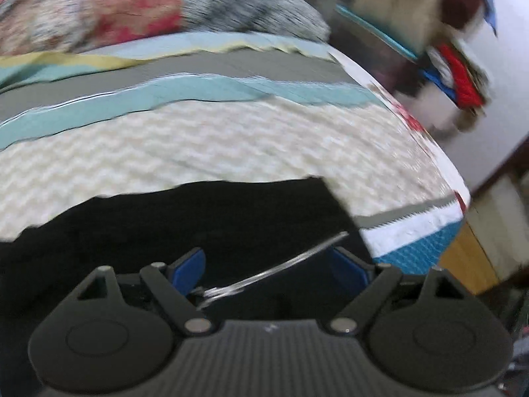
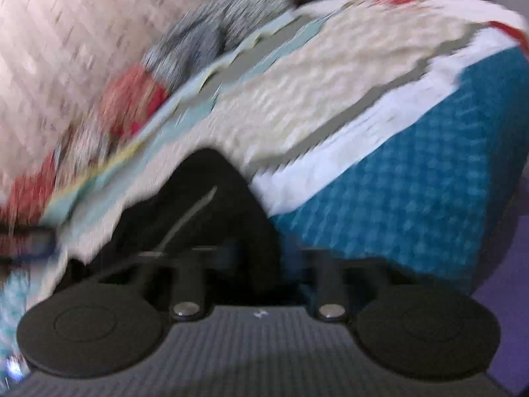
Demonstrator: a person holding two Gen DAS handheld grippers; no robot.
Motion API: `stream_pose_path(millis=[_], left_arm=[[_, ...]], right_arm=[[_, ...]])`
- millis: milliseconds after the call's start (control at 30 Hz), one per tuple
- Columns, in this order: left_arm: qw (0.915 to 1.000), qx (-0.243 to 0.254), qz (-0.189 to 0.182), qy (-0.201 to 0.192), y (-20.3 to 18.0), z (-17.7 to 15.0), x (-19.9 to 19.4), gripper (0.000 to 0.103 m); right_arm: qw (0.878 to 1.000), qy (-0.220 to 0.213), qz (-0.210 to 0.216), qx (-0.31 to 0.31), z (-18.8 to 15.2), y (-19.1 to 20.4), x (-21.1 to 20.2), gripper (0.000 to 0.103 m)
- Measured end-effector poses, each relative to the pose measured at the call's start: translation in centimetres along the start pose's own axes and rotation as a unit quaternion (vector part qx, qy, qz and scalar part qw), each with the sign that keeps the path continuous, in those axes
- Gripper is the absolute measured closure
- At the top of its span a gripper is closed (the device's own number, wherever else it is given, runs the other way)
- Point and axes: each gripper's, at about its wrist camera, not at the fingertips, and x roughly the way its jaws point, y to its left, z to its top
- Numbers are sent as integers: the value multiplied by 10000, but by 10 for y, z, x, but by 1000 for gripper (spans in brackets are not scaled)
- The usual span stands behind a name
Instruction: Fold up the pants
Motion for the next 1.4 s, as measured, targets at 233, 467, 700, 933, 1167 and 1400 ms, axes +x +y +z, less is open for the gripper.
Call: stream_pose_path(millis=[233, 467, 700, 933, 1167, 1400], left_arm=[[9977, 280, -329, 515, -44, 20, 44, 10], [9962, 536, -56, 686, -47, 26, 61, 91], [9982, -95, -428, 406, 4, 32, 21, 91], [9969, -481, -625, -68, 68, 26, -36, 91], [9914, -1100, -347, -617, 156, 1, -97, 91], [9760, -2058, 55, -715, 249, -46, -111, 91]], right_arm=[[9901, -484, 445, -1244, -16, 65, -30, 87], [9700, -633, 944, -2147, -36, 102, -45, 86], [9710, -529, 1055, -2079, -39, 96, -41, 77], [9600, 10, 2097, -1856, -29, 144, -42, 85], [9329, 670, 2855, -2092, -36, 227, -20, 85], [9037, 1432, 3064, -2626, -74, 293, 21, 85]])
